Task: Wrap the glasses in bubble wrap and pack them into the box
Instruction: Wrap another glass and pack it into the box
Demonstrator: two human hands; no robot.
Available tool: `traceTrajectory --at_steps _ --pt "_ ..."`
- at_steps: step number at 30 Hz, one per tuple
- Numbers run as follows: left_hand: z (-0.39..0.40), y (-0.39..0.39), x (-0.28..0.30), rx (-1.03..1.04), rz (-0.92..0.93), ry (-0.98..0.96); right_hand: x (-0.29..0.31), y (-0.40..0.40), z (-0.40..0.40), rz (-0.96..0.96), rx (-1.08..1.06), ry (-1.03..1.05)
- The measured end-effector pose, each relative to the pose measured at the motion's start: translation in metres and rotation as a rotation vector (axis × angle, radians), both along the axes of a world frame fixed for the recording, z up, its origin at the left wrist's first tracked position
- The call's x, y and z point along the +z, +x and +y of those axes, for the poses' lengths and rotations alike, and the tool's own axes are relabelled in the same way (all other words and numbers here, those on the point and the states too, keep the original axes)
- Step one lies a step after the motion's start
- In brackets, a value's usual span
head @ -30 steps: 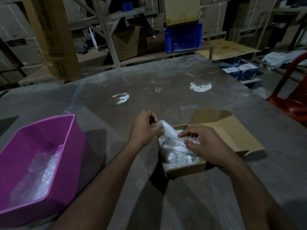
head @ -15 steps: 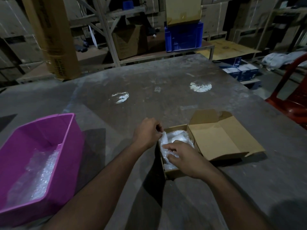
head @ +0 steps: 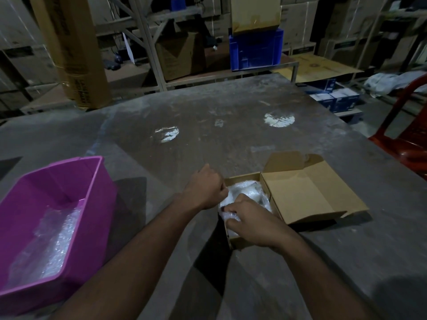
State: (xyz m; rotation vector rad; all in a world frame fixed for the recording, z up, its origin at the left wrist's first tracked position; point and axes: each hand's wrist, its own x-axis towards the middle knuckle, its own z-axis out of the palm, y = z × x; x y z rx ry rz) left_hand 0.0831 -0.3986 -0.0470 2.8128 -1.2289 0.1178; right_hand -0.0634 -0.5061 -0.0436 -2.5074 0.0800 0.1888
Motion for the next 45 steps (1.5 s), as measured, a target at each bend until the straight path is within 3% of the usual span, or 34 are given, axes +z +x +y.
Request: traceTrajectory --at_steps 6,13,17,22,27,41,45 --pt "-0.005 0.001 0.002 0.061 0.003 0.128 0.000 -0.001 0.007 0.003 -0.035 0.007" --pt "-0.016 0.005 0.002 0.170 0.141 0.073 -0.005 -0.009 0.013 -0.071 -0.235 0.074" --pt "-0.019 0.004 -0.002 0.208 0.127 0.051 -0.005 -0.008 0.018 -0.084 -0.236 0.017" --pt "-0.022 0.000 -0.006 0.172 0.160 -0.019 -0.005 -0.009 0.028 -0.243 -0.165 -0.133" --pt "-0.021 -0.004 -0.007 0.181 0.193 -0.020 -0.019 -0.015 0.033 -0.349 -0.207 -0.083" --pt "-0.014 -0.003 0.010 0.188 0.196 0.078 -0.005 -0.015 0.028 -0.208 -0.208 -0.169" --pt "-0.020 -0.004 0.011 0.226 0.184 0.114 -0.004 -0.015 0.028 -0.220 -0.131 -0.328"
